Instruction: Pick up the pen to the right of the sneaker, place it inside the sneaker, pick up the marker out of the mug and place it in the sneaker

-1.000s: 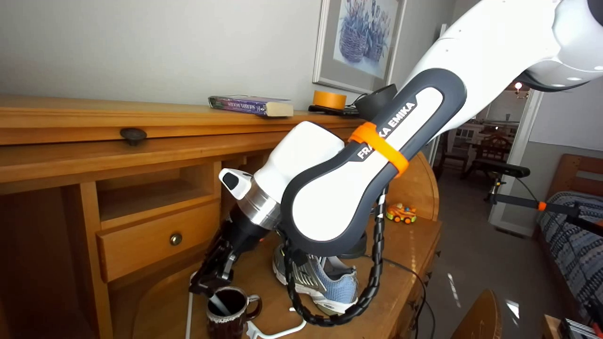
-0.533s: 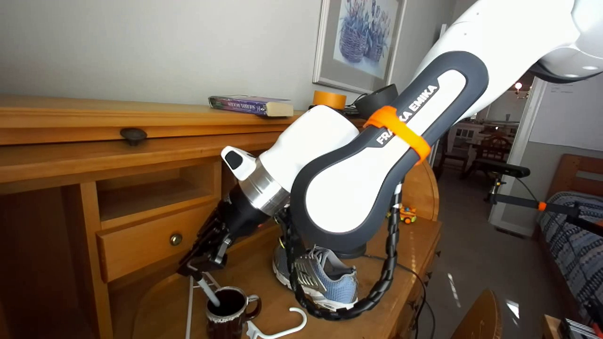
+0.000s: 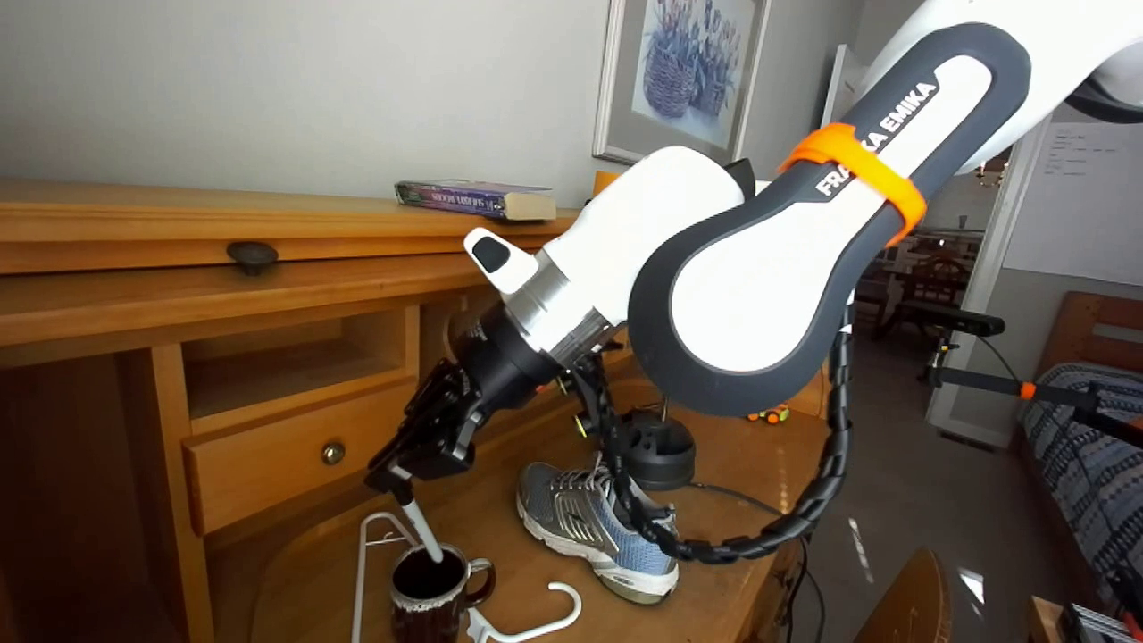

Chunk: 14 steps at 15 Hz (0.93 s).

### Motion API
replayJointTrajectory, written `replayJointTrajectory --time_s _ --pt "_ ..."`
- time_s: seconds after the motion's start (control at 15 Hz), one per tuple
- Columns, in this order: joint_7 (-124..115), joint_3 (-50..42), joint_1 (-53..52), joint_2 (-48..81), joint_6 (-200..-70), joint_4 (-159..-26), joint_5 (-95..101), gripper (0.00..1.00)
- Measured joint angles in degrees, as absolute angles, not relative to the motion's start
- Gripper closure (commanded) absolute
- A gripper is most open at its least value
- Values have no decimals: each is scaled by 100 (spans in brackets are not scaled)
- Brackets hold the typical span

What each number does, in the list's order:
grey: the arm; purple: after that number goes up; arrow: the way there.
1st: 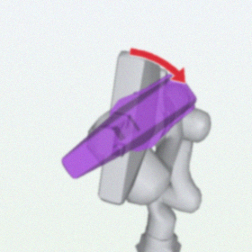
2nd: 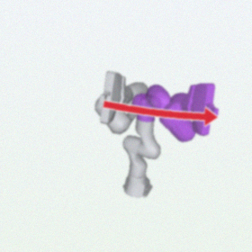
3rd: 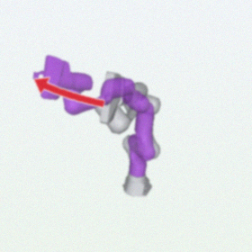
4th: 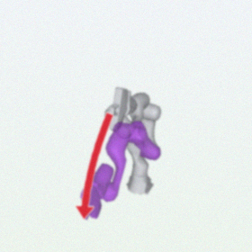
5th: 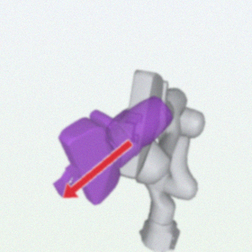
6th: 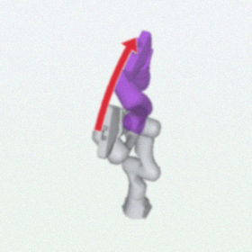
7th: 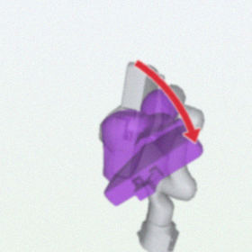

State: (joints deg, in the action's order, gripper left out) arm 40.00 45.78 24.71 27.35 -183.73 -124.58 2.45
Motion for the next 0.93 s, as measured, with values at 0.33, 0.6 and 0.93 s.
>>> replayJointTrajectory --time_s 0.33,0.6,0.93 --pt "3928 4824 3179 2207 -18337 -13058 145 96" --pt "3836 5078 3704 1913 -18174 -13444 -55 96" --pt "3833 5986 4751 1760 -17998 -13799 -356 96"
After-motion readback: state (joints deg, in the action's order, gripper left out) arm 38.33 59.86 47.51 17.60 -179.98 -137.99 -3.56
